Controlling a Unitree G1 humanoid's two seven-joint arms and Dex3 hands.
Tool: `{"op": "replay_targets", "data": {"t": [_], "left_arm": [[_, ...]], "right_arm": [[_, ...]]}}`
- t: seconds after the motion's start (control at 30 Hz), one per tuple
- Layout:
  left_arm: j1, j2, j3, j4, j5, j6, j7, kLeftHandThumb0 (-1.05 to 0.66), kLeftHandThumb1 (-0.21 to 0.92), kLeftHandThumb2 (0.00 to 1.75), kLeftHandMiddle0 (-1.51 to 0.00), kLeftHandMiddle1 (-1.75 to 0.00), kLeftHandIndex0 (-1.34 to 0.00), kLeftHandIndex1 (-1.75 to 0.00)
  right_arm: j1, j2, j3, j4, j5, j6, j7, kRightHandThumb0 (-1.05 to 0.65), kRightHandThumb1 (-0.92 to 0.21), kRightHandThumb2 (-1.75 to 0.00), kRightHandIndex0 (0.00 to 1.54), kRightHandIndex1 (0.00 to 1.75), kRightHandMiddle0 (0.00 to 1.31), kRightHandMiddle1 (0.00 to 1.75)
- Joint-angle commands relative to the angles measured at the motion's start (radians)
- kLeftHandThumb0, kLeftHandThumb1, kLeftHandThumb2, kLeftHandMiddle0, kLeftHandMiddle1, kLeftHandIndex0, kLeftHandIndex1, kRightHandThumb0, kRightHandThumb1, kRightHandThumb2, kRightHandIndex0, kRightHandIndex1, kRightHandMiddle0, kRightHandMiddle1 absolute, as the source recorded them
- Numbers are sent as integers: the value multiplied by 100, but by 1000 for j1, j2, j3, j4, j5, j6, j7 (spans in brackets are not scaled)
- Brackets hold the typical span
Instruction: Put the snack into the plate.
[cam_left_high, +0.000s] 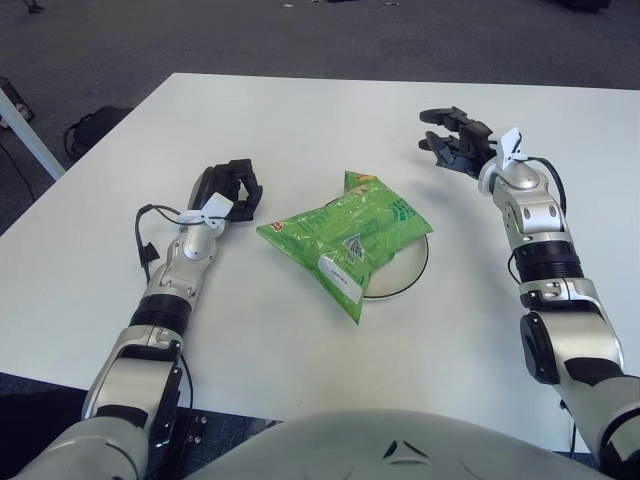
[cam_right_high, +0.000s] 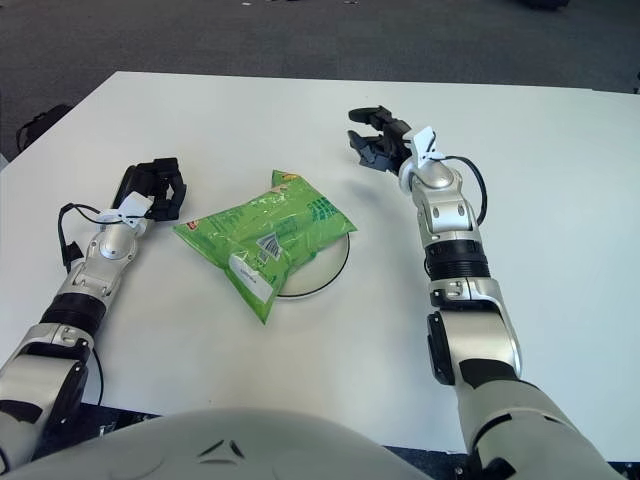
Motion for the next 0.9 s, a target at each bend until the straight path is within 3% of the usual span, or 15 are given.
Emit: {"op": "replay_targets", "data": {"t": [0.0,0.1,0.2,0.3,0.47,0.67,0.77,0.87], "left_arm": [[106,-37,-19,72,-7,39,-29,-51,59,107,-139,-175,-114,-175],[106,-40,-16,75,-14,33,-32,-51,59,106,-140,-175,-115,-175],[104,-41,-16,75,-17,32,-30,-51,60,106,-140,-175,-116,-175],[103,-41,-18,76,-17,31,-26,-51,61,104,-141,-175,-117,-175],[101,-43,-16,76,-22,40,-27,-51,63,102,-141,-175,-118,-175],[100,-46,-14,75,-26,50,-24,-52,63,101,-142,-175,-118,-175],[98,-46,-13,78,-26,47,-22,-52,64,101,-142,-175,-118,-175],[98,-46,-10,85,-33,35,-24,-51,64,100,-142,-175,-118,-175]], "right_arm": [[15,28,-40,35,32,-33,-33,-68,-92,-83,29,117,0,138],[29,46,-67,46,51,-58,-57,-68,-92,-85,31,121,0,147],[71,88,-93,44,48,-153,-130,-64,-92,-84,34,128,0,154],[103,125,-107,43,36,-229,-198,-45,-92,-63,42,137,13,168],[131,177,-129,106,31,-373,-288,-37,-92,-54,47,149,19,174],[117,187,-158,218,47,-480,-323,-36,-86,-60,49,155,23,175],[104,185,-180,275,56,-512,-344,-12,-70,-79,52,151,23,175],[107,191,-200,317,63,-543,-372,-4,-63,-87,53,149,24,175]]}}
